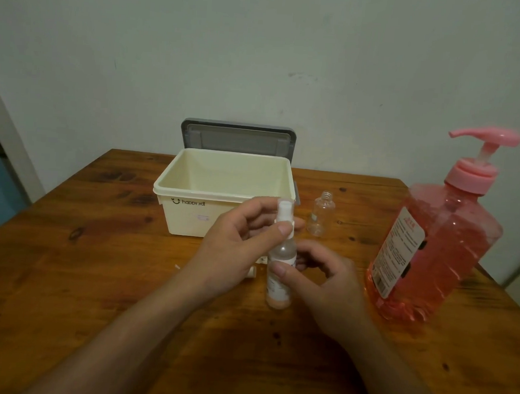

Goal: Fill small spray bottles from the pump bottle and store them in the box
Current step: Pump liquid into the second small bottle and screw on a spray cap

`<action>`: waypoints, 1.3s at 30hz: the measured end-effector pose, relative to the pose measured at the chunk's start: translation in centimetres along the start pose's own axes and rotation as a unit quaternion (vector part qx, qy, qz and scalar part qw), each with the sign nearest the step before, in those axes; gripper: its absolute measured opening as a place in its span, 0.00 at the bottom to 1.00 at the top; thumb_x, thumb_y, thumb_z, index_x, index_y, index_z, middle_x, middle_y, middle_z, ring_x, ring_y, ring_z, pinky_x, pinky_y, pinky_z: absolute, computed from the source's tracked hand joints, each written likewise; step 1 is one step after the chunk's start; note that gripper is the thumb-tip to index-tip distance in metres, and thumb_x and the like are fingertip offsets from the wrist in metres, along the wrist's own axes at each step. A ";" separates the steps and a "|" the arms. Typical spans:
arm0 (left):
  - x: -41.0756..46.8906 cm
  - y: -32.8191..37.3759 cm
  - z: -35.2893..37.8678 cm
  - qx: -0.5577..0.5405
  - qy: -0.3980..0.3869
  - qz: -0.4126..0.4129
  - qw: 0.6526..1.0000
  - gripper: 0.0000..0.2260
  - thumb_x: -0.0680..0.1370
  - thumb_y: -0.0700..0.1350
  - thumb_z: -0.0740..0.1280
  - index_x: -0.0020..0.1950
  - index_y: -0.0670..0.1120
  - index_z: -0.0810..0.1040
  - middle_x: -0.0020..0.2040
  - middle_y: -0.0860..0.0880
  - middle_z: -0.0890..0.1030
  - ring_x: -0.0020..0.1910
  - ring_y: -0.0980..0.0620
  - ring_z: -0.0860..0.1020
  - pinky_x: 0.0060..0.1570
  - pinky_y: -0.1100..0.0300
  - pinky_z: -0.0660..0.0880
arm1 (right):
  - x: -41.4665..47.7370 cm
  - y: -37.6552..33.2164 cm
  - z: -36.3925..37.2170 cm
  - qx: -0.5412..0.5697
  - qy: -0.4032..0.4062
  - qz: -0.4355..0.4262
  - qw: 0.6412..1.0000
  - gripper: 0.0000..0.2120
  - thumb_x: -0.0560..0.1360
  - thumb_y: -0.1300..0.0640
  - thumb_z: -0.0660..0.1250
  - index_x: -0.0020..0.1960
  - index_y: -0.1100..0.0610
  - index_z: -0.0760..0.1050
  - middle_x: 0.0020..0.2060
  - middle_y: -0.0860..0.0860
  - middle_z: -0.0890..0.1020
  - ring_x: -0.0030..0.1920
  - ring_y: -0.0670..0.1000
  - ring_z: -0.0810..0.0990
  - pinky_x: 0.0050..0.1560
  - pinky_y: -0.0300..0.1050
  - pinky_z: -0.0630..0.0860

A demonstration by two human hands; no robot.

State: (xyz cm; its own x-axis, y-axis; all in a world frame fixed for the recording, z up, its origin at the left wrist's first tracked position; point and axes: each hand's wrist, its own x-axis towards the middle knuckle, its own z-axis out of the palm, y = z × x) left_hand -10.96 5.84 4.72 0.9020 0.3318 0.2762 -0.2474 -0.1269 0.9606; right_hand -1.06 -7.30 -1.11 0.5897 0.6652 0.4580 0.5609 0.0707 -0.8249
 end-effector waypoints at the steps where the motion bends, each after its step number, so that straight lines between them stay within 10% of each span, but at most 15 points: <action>1: 0.0 0.0 0.1 -0.006 -0.001 0.001 1.000 0.16 0.74 0.44 0.67 0.61 0.43 0.78 0.53 0.47 0.85 0.52 0.54 0.83 0.46 0.66 0.78 | 0.0 0.0 0.0 0.000 0.002 -0.004 1.000 0.15 0.69 0.42 0.70 0.53 0.47 0.80 0.46 0.38 0.84 0.47 0.43 0.81 0.46 0.31 0.73; 39: 0.1 -0.3 0.4 0.032 0.028 0.000 0.999 0.17 0.70 0.51 0.68 0.57 0.47 0.82 0.52 0.48 0.83 0.51 0.56 0.81 0.45 0.69 0.77 | 0.0 0.0 0.1 0.003 -0.006 -0.022 1.000 0.13 0.71 0.44 0.69 0.54 0.47 0.80 0.46 0.41 0.84 0.47 0.46 0.81 0.47 0.36 0.75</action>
State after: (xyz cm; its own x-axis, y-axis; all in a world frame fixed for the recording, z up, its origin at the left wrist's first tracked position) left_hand -10.69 5.48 4.48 0.8798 0.3840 0.2801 -0.2231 -0.1866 0.9568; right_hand -1.11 -7.19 -1.10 0.5570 0.6705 0.4901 0.5830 0.1046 -0.8057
